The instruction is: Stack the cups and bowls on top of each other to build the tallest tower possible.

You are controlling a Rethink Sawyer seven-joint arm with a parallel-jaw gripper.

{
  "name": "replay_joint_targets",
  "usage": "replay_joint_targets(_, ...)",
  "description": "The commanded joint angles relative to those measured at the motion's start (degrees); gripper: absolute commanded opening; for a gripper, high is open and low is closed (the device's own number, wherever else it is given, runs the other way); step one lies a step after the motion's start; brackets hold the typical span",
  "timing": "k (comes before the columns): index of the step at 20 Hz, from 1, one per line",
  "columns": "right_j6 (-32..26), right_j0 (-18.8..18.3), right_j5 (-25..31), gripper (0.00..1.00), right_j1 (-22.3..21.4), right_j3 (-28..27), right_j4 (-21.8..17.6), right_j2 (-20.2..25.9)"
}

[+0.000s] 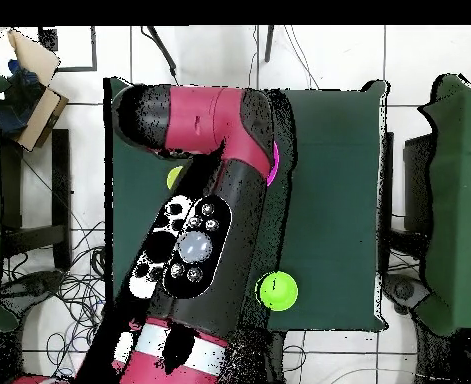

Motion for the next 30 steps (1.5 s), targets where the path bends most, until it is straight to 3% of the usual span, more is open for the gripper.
replay_joint_targets(1,-21.75,-3.94,2.63,1.00,-8.26,7.93,-4.46,9.13)
replay_joint_targets(4,-25.84,-5.98,0.91,1.00,-11.93,12.34,-4.93,10.45)
replay_joint_targets(6,-27.05,-7.70,-0.47,1.00,-12.17,12.34,-5.36,11.87)
replay_joint_targets(15,-31.21,-13.18,2.27,1.00,-8.66,3.18,-6.85,16.00)
replay_joint_targets(22,-41.27,-18.21,-0.99,1.00,-5.09,0.12,-5.81,24.69)
replay_joint_targets(30,-36.09,-17.94,-0.68,1.00,-1.24,-4.35,-4.88,27.47)
